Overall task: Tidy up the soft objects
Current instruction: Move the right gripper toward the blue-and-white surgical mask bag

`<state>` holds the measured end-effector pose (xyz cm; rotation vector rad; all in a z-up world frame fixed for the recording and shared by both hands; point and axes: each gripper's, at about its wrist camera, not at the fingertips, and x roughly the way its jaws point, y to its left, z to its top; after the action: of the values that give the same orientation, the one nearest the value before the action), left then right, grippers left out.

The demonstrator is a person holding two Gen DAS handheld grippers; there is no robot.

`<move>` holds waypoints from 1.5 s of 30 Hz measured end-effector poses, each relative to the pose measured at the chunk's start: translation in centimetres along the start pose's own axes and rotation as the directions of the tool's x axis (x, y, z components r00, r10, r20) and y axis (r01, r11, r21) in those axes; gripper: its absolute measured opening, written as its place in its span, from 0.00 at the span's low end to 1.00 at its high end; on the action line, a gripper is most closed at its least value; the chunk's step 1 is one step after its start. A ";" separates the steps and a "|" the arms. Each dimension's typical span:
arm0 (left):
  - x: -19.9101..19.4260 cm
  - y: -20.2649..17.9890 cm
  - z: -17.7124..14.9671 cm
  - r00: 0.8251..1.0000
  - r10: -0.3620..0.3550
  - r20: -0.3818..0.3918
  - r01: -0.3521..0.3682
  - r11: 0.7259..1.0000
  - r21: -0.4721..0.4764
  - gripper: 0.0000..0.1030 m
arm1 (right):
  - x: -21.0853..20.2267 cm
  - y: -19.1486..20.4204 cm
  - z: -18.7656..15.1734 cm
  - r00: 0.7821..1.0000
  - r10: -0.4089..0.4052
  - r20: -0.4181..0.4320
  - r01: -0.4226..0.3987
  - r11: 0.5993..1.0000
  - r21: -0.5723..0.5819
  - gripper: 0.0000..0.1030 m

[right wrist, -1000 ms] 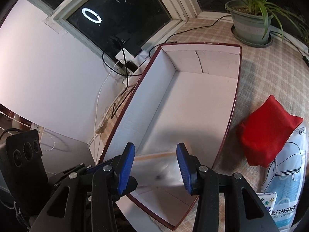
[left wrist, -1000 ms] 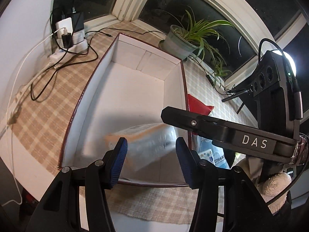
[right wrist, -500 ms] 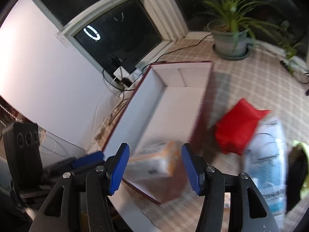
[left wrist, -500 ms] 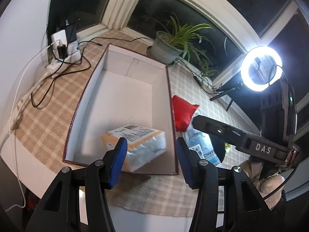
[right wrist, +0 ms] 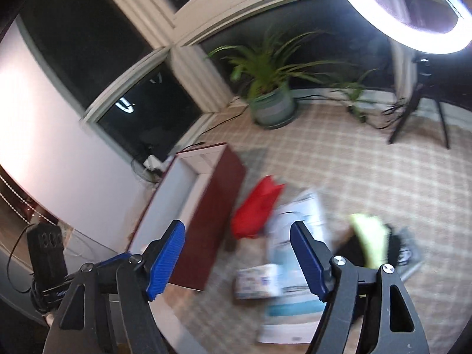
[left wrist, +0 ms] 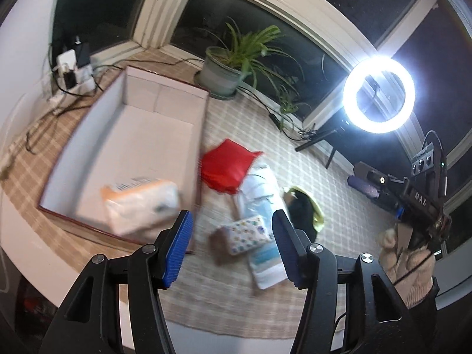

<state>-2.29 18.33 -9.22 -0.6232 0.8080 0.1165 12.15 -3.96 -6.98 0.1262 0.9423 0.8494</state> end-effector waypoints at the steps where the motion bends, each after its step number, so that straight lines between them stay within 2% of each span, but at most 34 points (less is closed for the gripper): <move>1: 0.4 -0.7 -0.4 1.000 -0.005 -0.006 0.005 1.000 -0.002 0.56 | -0.6 -1.2 0.4 1.000 -0.006 -0.002 0.006 1.000 0.002 0.69; 4: 1.6 -2.2 -1.4 1.000 -0.008 -0.024 0.008 1.000 -0.007 0.57 | -1.8 -4.1 0.9 1.000 -0.014 -0.004 0.014 1.000 0.007 0.80; 8: 3.0 -3.5 -2.6 0.999 -0.007 -0.054 0.006 1.000 -0.017 0.60 | -2.1 -6.9 1.3 0.999 -0.025 -0.022 0.026 1.000 0.011 0.80; 12: 4.5 -4.7 -3.6 0.996 -0.009 -0.089 0.007 1.000 -0.026 0.60 | -1.4 -8.7 1.7 0.997 -0.010 -0.082 0.011 1.000 0.014 0.80; 18: 6.9 -5.6 -3.9 0.993 0.002 -0.122 -0.004 1.000 -0.018 0.60 | 0.9 -8.5 2.0 0.985 0.014 -0.170 -0.020 0.999 -0.033 0.80; 24: 9.2 -5.8 -2.6 0.991 0.019 -0.133 -0.021 1.000 -0.018 0.60 | 4.2 -8.3 2.6 0.962 0.073 -0.264 -0.081 0.996 -0.022 0.80; 33: 11.4 -5.2 -2.2 0.986 0.026 -0.165 -0.035 0.998 -0.049 0.60 | 8.9 -8.8 2.6 0.932 0.032 -0.360 -0.051 0.998 -0.041 0.79; 36: 11.2 -5.3 -2.3 0.985 0.031 -0.167 -0.040 0.998 -0.047 0.60 | 10.6 -9.0 2.9 0.923 0.008 -0.385 -0.033 0.998 -0.059 0.65; 38: 10.9 -5.3 -2.3 0.986 0.036 -0.163 -0.045 0.998 -0.053 0.60 | 11.6 -8.8 3.2 0.917 -0.008 -0.399 -0.027 0.996 -0.082 0.51; 40: 10.7 -5.2 -2.1 0.987 0.038 -0.153 -0.048 0.997 -0.064 0.60 | 12.7 -8.6 3.6 0.913 -0.046 -0.405 -0.003 0.993 -0.120 0.41; 42: 10.6 -5.1 -2.0 0.989 0.042 -0.144 -0.052 0.996 -0.068 0.60 | 13.8 -8.4 4.1 0.910 -0.075 -0.407 0.016 0.989 -0.147 0.38; 44: 10.4 -5.0 -1.9 0.990 0.045 -0.136 -0.056 0.996 -0.074 0.60 | 15.2 -8.4 4.6 0.903 -0.083 -0.421 0.017 0.987 -0.158 0.31; 45: 10.4 -4.9 -1.9 0.990 0.045 -0.135 -0.056 0.996 -0.076 0.60 | 15.9 -8.4 4.9 0.900 -0.090 -0.426 0.021 0.986 -0.163 0.31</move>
<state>5.29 11.82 -15.20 -0.6916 0.9519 0.1552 25.50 2.56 -18.22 -0.2346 1.2850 0.9121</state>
